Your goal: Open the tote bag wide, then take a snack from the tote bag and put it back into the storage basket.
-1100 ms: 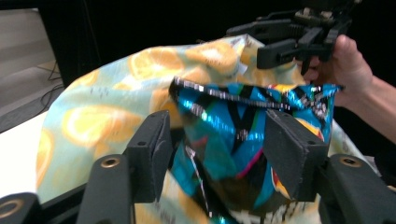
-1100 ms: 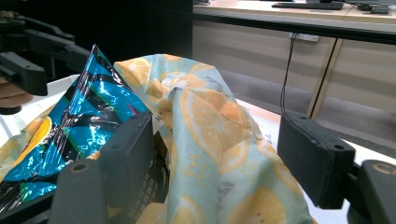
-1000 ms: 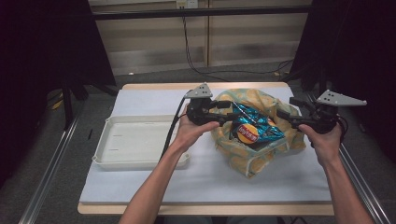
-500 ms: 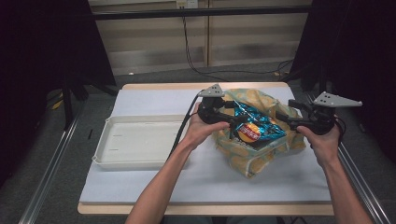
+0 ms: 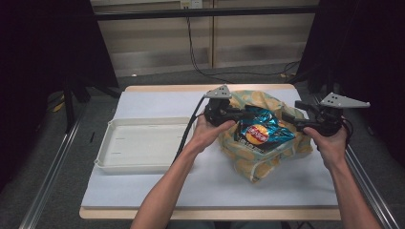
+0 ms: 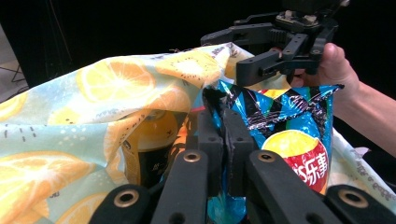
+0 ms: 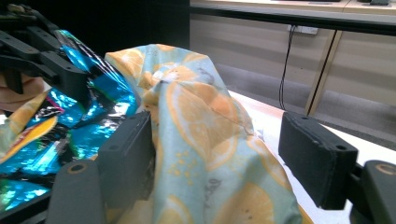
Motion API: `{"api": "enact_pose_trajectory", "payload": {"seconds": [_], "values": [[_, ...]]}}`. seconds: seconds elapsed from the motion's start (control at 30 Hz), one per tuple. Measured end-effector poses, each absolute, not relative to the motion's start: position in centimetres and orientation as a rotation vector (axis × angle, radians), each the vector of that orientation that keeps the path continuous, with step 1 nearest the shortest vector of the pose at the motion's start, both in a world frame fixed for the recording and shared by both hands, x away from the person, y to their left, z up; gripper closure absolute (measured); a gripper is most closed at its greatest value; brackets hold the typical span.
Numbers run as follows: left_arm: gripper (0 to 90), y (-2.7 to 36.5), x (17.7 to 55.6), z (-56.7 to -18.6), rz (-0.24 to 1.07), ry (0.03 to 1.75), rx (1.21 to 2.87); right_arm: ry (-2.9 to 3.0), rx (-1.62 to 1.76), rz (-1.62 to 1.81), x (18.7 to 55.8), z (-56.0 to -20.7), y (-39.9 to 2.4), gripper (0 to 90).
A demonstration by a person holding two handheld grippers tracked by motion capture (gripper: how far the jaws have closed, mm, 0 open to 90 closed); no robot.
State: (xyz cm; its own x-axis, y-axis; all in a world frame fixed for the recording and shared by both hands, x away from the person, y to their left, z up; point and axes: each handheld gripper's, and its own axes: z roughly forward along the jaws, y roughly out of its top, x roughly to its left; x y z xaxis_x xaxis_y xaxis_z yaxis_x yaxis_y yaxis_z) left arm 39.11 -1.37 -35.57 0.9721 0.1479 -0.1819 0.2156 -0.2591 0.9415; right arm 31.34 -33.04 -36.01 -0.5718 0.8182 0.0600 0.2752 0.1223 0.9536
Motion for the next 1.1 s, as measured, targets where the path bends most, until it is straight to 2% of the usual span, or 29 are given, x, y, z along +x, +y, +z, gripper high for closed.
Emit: {"api": "enact_pose_trajectory", "payload": {"seconds": [0.67, 1.1], "values": [[89.1, 0.0, 38.0, -32.9, -0.066, 0.282, 1.798, 1.923, 1.043, 1.476, 31.3, -36.0, -32.8, 26.3], [89.1, 0.6, 37.5, -29.1, -0.034, 0.282, 1.717, 1.930, 1.034, 1.452, 31.2, -36.1, -32.7, 26.1]]}}
